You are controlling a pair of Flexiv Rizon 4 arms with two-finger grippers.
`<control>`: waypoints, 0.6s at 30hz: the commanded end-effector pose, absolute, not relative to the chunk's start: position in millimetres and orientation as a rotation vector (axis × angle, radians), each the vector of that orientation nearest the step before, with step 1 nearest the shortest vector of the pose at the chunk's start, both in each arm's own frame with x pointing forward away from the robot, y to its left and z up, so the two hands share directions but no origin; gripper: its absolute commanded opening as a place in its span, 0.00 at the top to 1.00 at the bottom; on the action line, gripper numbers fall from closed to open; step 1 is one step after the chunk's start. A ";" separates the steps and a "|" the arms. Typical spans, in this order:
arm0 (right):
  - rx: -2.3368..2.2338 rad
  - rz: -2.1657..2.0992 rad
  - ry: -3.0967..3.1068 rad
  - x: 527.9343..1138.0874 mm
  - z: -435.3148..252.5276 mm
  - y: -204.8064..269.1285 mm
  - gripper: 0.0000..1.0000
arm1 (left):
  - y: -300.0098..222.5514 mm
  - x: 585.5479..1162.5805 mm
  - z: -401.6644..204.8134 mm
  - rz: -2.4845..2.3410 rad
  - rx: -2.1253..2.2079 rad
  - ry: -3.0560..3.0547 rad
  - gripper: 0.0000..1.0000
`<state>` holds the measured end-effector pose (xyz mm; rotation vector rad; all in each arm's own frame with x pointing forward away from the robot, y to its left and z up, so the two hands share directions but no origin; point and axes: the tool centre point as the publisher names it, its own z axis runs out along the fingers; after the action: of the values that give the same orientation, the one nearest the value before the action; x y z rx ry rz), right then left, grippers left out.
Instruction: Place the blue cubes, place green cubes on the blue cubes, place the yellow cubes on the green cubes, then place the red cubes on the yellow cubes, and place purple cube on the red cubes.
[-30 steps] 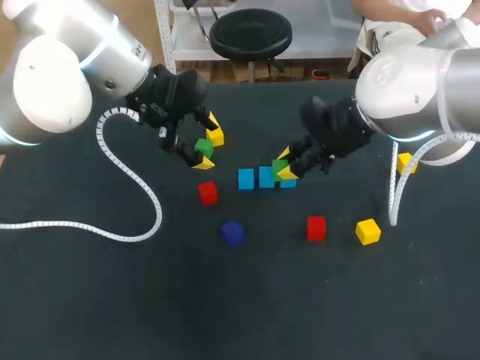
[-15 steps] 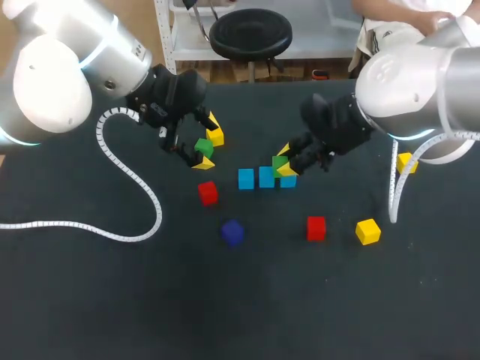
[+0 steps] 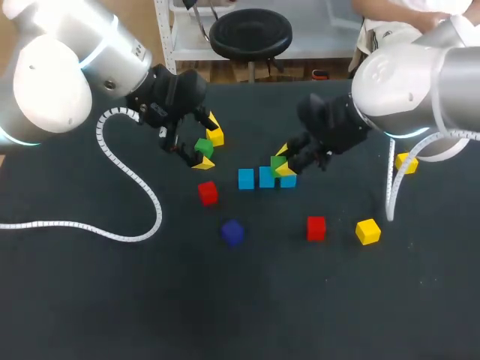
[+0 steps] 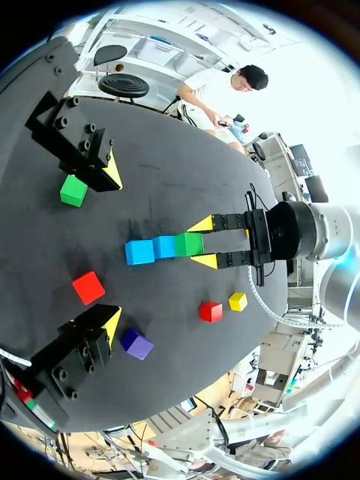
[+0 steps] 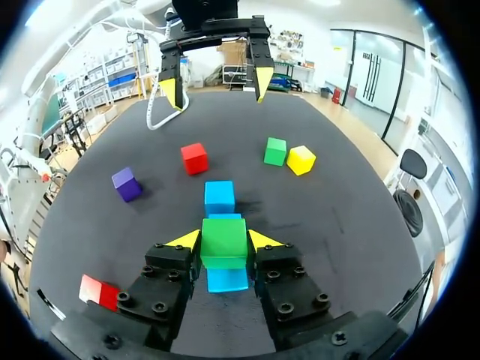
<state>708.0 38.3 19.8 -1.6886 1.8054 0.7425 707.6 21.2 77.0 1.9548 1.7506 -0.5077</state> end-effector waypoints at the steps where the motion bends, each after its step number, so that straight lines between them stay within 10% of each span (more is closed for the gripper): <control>1: -1.693 0.741 1.809 708.9 20.4 38.0 1.00 | 21.3 709.7 76.7 -0.512 1.959 1.749 0.00; 14: -1.698 0.751 1.816 711.0 16.3 38.4 1.00 | 21.3 709.7 76.7 -0.512 1.959 1.749 0.00; 18: -1.700 0.768 1.808 710.8 15.4 39.9 0.62 | 21.3 709.7 76.7 -0.512 1.959 1.749 0.00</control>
<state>707.9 38.8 18.5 -1.6992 1.8142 0.7558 707.6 21.2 77.0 1.9548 1.7506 -0.5077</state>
